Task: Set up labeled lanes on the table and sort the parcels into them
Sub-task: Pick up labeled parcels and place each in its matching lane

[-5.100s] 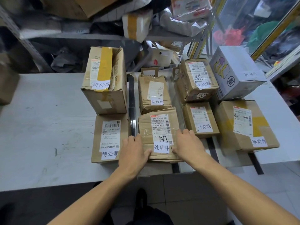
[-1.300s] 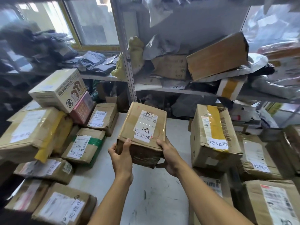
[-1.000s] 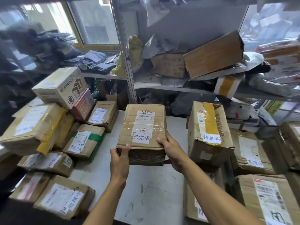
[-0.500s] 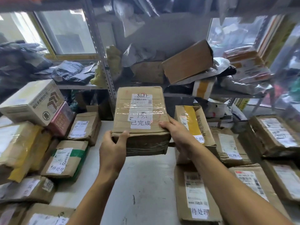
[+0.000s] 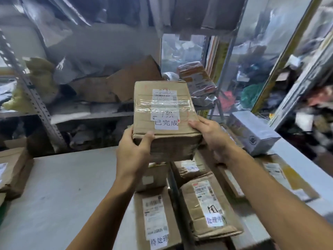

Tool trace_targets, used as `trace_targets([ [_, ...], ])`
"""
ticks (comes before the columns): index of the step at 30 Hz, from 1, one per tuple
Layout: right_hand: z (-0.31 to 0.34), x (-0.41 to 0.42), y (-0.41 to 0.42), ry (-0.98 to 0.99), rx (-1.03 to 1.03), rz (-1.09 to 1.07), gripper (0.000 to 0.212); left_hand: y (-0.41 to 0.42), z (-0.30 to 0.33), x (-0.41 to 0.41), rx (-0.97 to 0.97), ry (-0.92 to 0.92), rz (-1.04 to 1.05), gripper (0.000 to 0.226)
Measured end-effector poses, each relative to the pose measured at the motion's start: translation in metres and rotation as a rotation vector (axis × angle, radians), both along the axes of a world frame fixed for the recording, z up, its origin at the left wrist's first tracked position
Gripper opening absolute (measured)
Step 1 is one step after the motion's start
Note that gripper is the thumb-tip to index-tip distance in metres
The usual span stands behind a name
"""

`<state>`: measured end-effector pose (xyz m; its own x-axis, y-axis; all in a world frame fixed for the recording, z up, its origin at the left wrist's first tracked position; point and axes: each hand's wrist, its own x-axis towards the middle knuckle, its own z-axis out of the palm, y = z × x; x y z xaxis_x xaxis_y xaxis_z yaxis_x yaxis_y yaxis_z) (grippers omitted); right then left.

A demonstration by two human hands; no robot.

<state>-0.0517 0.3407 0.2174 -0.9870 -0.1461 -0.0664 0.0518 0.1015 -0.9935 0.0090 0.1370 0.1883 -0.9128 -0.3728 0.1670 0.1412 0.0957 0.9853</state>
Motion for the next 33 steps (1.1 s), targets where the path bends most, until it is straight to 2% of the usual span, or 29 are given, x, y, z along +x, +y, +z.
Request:
trace_targets([
  [3,0.001,-0.005,0.06,-0.002,-0.02,-0.05,0.017,0.058,-0.003,-0.013,0.004,-0.008,-0.042,0.037],
  [11,0.007,-0.017,0.212,-0.035,0.03,-0.14,0.027,0.208,-0.001,-0.039,-0.027,-0.076,-0.086,0.058],
  [16,0.016,-0.014,0.287,-0.051,0.027,-0.152,0.022,0.281,0.004,-0.044,-0.007,-0.089,-0.102,0.05],
  [22,0.018,-0.003,0.365,-0.089,0.137,-0.139,0.025,0.34,0.004,-0.035,-0.011,-0.123,-0.2,0.036],
  [25,0.012,0.01,0.394,-0.113,0.157,-0.131,0.038,0.362,0.001,-0.028,0.06,-0.204,-0.276,0.052],
  [28,0.004,0.02,0.418,-0.131,0.158,-0.157,0.04,0.382,-0.004,-0.021,0.086,-0.248,-0.389,0.078],
  [33,-0.008,0.027,0.442,-0.147,0.146,-0.176,0.028,0.405,-0.012,-0.016,0.1,-0.241,-0.441,0.066],
])
